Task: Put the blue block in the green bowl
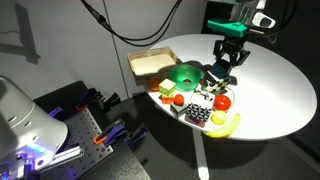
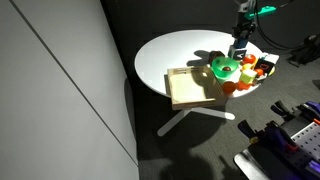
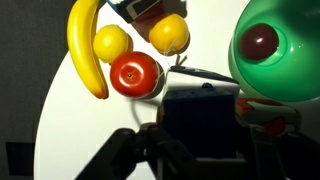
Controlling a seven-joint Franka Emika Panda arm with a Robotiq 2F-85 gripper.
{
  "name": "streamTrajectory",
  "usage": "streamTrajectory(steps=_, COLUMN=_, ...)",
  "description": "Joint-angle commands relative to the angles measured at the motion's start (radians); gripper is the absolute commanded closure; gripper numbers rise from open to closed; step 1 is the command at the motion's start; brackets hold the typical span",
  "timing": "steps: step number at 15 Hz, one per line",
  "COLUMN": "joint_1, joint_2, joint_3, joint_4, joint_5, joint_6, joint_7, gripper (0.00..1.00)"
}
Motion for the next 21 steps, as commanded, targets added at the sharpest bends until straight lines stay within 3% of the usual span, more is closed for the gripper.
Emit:
streamTrajectory(steps=1, joint_1=-0.014, joint_2=-0.018, joint_3=0.026, joint_4=-0.011, joint_5=0.010, joint_6=0.009, joint_7=-0.025, gripper=0.66)
streamTrajectory(steps=5, joint_1=-0.016, joint_2=-0.054, joint_3=0.048, joint_4=-0.044, joint_5=0.026, joint_6=0.027, joint_7=-0.046, gripper=0.72)
streamTrajectory(steps=21, joint_1=-0.005, joint_2=-0.062, joint_3=0.125, joint_4=-0.112, joint_5=0.092, joint_6=0.030, joint_7=-0.160, gripper=0.72)
